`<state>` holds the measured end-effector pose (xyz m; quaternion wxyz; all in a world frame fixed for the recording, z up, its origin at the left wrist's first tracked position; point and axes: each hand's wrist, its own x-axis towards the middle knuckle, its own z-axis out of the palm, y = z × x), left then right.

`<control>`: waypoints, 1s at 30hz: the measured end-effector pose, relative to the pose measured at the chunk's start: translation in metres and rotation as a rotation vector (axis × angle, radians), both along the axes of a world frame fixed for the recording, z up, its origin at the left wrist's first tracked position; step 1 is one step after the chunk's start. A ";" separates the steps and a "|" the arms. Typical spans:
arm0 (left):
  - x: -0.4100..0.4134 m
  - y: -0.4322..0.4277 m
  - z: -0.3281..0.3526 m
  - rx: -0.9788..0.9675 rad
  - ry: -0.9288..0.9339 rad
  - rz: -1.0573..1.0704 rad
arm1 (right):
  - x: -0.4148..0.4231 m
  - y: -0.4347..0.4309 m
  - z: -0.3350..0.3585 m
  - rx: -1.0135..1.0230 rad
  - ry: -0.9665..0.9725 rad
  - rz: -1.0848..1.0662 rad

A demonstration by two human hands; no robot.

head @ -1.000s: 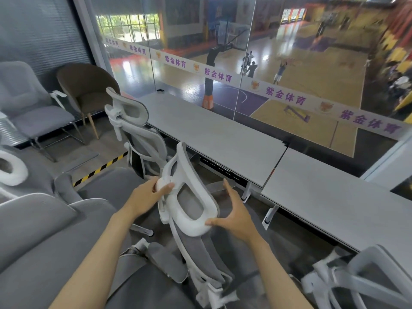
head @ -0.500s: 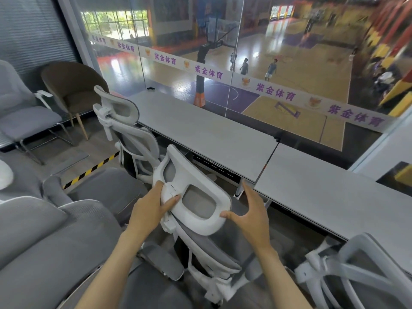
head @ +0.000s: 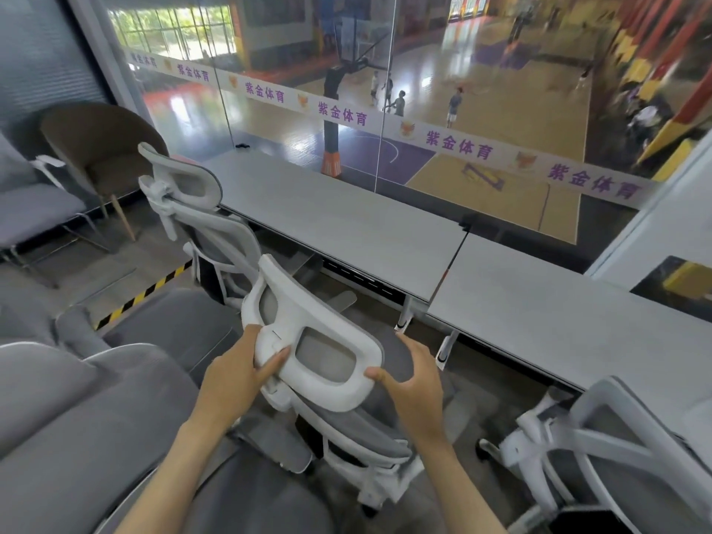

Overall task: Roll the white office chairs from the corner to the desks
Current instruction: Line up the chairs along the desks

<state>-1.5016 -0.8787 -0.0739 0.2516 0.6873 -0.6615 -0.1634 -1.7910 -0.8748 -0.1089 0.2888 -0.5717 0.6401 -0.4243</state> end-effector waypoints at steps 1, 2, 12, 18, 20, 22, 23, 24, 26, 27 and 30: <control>-0.002 0.003 0.000 -0.001 -0.013 0.001 | -0.002 0.001 -0.001 0.010 -0.018 -0.009; -0.003 0.006 0.000 0.000 -0.022 0.005 | -0.003 0.002 -0.002 0.017 -0.031 -0.015; -0.012 0.025 -0.006 -0.008 -0.072 0.116 | -0.012 -0.003 0.005 0.031 -0.034 0.002; -0.024 0.019 -0.002 -0.062 -0.127 0.144 | -0.015 -0.014 0.000 0.046 -0.126 -0.030; -0.032 0.012 0.000 -0.075 -0.188 0.162 | -0.018 -0.018 -0.004 0.059 -0.164 -0.061; -0.036 0.008 0.002 -0.067 -0.230 0.179 | -0.021 -0.020 -0.005 0.067 -0.157 -0.084; -0.037 0.008 0.002 -0.065 -0.234 0.182 | -0.023 -0.020 -0.006 0.066 -0.124 -0.086; -0.038 0.010 0.002 -0.063 -0.231 0.184 | -0.023 -0.018 -0.009 0.056 -0.062 -0.077; -0.038 0.015 0.003 -0.043 -0.220 0.183 | -0.018 -0.009 -0.025 0.047 0.077 -0.045; -0.039 0.017 0.003 -0.029 -0.212 0.182 | -0.012 -0.003 -0.037 0.065 0.110 -0.032; -0.041 0.022 0.002 0.000 -0.185 0.179 | 0.000 0.009 -0.070 0.133 0.097 -0.111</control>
